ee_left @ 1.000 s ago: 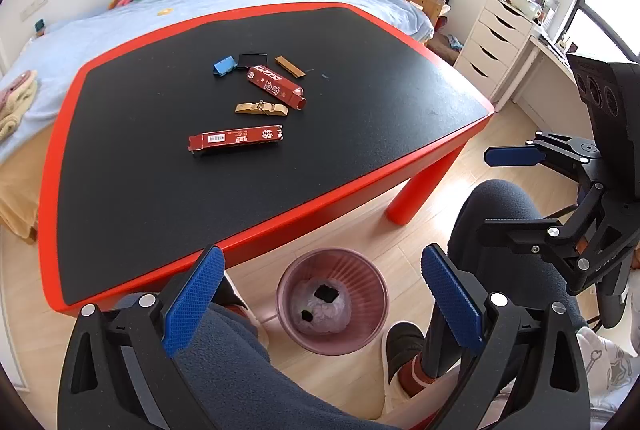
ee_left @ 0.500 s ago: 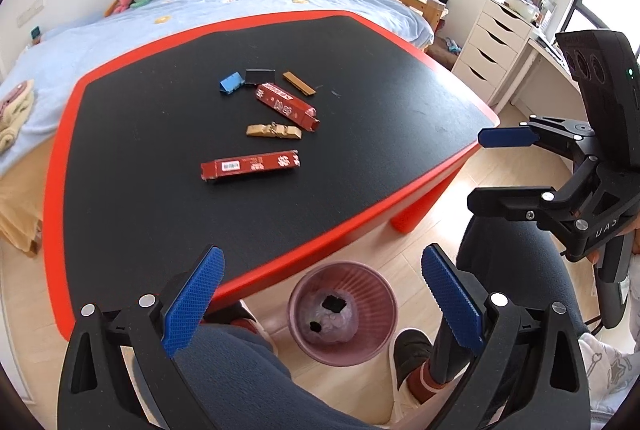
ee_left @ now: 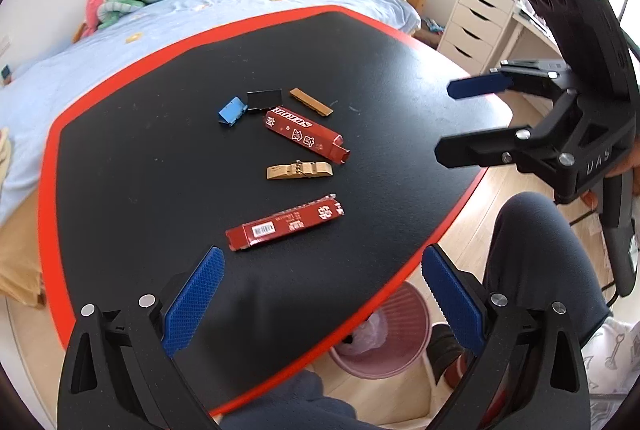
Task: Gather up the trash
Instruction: 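Move both grippers back over the table toward the red snack boxes, then grasp a red snack box with the left gripper while the right gripper grasps another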
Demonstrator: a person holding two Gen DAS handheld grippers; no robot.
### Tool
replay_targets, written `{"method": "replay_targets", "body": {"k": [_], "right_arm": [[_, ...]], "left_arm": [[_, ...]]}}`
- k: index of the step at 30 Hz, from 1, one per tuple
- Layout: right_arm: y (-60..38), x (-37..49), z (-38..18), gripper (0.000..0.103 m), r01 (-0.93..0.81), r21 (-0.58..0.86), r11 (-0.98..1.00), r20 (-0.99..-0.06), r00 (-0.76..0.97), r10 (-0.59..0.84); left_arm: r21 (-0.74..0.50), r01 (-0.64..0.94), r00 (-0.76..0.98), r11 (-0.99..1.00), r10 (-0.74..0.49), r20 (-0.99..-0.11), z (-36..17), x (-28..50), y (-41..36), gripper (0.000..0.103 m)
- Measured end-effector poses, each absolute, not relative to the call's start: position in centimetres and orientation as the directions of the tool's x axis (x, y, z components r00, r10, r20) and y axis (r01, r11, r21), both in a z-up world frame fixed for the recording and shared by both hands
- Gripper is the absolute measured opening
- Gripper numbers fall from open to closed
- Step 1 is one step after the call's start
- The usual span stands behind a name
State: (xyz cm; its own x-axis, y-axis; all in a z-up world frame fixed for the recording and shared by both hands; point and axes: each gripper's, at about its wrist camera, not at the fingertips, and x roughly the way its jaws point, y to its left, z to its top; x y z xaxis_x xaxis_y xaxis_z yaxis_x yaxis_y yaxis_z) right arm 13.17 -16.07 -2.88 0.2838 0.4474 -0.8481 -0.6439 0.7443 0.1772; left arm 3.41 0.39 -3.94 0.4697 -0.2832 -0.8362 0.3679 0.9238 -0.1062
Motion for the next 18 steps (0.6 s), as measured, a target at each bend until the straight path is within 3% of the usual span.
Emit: {"method": "replay_targets", "body": {"k": [18], "right_arm": [[-11.7, 20.4, -7.9, 0.098, -0.578, 0.186, 0.795, -0.892, 0.24, 0.383]], "left_arm": [[-0.024, 0.576, 0.361, 0.817, -0.28, -0.889, -8.4, 8.8, 0.9, 0.095]]}}
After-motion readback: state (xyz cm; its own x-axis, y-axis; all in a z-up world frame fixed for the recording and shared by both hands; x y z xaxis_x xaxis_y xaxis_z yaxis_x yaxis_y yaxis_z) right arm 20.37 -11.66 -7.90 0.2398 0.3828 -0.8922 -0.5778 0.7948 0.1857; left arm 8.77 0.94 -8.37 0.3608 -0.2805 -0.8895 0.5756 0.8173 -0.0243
